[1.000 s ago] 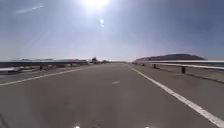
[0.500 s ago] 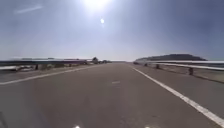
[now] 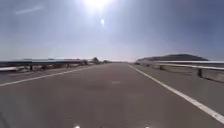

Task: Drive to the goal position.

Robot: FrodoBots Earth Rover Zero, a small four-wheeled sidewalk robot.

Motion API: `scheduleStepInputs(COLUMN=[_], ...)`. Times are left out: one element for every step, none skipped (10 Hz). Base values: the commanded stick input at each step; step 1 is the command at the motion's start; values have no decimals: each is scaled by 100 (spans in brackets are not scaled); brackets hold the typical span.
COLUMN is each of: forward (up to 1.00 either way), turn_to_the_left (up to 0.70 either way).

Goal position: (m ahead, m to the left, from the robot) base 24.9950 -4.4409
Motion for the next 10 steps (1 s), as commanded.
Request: scheduleStepInputs(forward=[100,100,100,100,100,100,100,100,100,100], turn_to_the_left=[0,0,0,0,0,0,0,0,0,0])
